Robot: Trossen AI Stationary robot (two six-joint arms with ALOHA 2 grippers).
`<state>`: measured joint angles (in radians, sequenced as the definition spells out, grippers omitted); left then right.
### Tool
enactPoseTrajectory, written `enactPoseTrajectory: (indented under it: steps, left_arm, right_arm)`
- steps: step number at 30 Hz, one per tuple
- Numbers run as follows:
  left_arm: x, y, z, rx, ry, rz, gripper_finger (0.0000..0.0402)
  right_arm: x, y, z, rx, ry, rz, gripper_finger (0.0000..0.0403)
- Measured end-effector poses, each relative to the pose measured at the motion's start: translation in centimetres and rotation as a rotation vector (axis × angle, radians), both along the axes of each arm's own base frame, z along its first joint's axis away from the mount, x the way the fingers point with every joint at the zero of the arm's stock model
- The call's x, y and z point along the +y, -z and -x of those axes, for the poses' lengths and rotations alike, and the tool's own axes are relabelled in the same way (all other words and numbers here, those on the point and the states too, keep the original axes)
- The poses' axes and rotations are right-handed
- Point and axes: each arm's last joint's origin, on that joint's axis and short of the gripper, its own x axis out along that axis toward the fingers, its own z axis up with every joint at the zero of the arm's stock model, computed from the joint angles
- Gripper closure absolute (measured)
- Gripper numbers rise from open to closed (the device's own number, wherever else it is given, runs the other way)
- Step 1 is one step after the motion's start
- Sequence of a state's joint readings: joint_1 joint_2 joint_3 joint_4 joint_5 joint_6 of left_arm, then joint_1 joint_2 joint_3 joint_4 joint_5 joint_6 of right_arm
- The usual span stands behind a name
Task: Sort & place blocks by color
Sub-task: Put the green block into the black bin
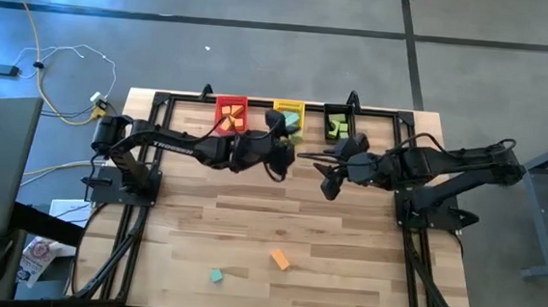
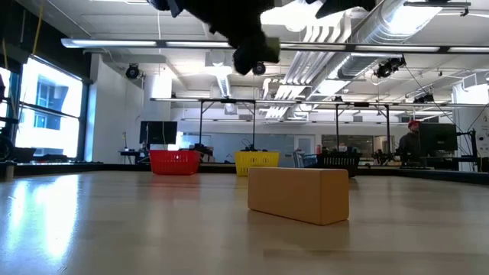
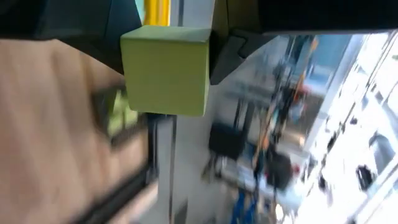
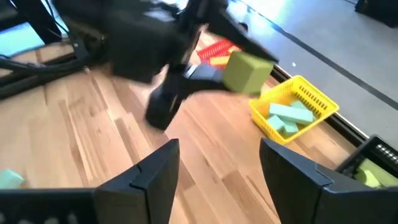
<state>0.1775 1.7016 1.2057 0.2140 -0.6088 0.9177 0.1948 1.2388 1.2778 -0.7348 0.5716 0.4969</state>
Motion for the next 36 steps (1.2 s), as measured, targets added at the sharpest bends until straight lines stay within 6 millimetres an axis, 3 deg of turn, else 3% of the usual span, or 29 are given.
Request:
enactPoseTrajectory:
  steps: [9, 16, 22, 29, 36]
  left_arm:
    - [5.8, 2.2, 2.9, 0.154, -0.225, 0.141, 0.0280]
    - [9.3, 3.1, 5.0, 0.150, -0.281, 0.297, 0.0280]
    - [11.4, 3.2, 6.2, 0.128, -0.316, 0.351, 0.0280]
    - [13.7, 3.3, 7.7, 0.085, -0.355, 0.404, 0.0280]
    - [13.2, 3.4, 7.2, 0.004, -0.094, 0.625, 0.0280]
  right_arm:
    - [0.0, 1.0, -0.3, 0.087, 0.004, 0.020, 0.0194]
    - [0.2, 2.7, -1.3, 0.185, 0.038, 0.039, 0.0194]
    - [-0.1, 4.2, -2.5, 0.254, 0.057, 0.051, 0.0194]
    - [-1.9, 5.5, -3.7, 0.312, 0.132, 0.077, 0.0194]
    - [-3.8, 5.6, -4.3, 0.350, 0.111, 0.146, 0.0194]
